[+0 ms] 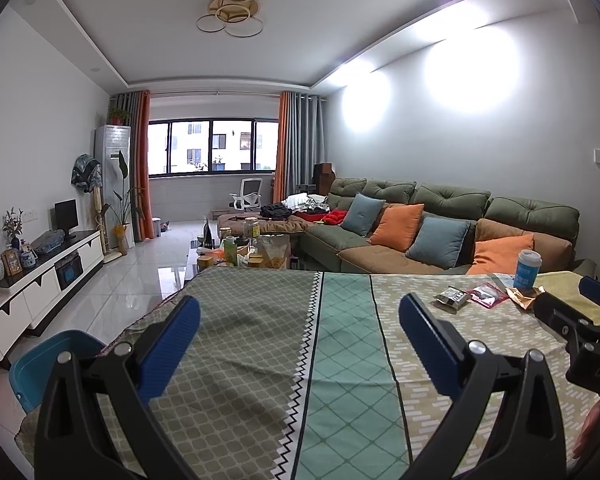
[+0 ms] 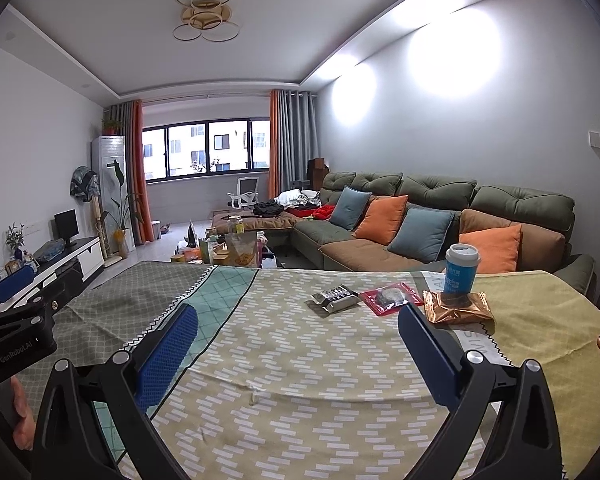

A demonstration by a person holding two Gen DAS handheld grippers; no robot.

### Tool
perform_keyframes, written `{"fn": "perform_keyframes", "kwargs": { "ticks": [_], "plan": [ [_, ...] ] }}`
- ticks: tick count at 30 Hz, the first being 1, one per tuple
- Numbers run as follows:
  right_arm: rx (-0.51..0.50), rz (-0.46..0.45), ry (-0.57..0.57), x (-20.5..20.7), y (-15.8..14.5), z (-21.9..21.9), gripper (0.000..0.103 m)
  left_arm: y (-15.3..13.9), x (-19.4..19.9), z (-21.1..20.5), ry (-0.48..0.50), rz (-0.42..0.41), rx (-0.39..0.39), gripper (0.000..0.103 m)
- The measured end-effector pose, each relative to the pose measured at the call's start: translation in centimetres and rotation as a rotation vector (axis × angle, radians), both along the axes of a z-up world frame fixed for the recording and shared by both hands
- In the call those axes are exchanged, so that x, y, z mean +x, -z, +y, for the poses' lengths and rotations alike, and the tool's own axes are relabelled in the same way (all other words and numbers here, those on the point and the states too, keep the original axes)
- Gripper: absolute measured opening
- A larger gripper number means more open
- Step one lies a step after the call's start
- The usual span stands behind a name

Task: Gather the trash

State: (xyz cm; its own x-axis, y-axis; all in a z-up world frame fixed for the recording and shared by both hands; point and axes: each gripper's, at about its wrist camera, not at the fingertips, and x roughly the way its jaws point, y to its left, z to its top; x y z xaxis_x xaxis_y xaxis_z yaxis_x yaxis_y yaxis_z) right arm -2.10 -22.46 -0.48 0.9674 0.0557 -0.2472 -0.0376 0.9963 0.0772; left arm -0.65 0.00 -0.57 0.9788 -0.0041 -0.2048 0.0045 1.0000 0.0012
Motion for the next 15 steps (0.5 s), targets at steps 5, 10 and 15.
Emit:
{"fn": "perform_keyframes", "kwargs": {
  "ticks": [5, 10, 15],
  "plan": [
    [0.000, 0.001, 0.001, 0.10, -0.07, -0.04, 0.100, 0.04, 0.06, 0.01, -0.003, 0.000, -0.001, 0.100],
    [0.001, -0.002, 0.002, 0.13, -0.15, -0.06, 0.100, 0.08, 0.13, 0.02, -0.006, -0.001, 0.001, 0.100],
    [-0.002, -0.001, 0.006, -0.05, -0.08, -0.03, 0.100, 0.12, 0.11, 0.03, -0.019, -0.006, 0.001, 0.100]
  ]
}}
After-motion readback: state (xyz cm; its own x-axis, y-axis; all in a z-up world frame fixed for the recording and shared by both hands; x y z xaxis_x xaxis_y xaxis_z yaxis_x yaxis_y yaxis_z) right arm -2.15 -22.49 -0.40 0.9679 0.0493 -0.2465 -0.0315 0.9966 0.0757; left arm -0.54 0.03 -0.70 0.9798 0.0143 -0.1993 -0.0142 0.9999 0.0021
